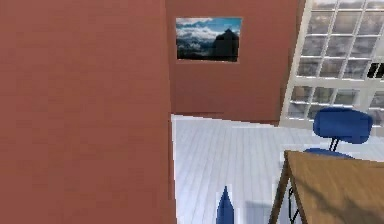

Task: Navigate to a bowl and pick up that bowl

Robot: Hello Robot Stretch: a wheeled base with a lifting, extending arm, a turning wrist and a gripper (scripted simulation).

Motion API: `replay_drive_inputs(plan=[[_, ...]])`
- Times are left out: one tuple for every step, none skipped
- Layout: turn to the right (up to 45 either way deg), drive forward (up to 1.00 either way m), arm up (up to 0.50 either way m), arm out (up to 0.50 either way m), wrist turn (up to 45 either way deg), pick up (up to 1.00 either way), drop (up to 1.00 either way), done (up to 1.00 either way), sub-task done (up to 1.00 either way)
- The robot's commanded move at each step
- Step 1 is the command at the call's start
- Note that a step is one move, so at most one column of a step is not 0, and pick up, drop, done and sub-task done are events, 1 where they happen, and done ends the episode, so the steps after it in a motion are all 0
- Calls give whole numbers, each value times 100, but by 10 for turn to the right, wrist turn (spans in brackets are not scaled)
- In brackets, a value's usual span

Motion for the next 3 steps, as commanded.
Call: replay_drive_inputs(plan=[[-90,0,0,0,0,0,0,0,0],[0,0,50,0,0,0,0,0,0],[0,0,36,0,0,0,0,0,0]])
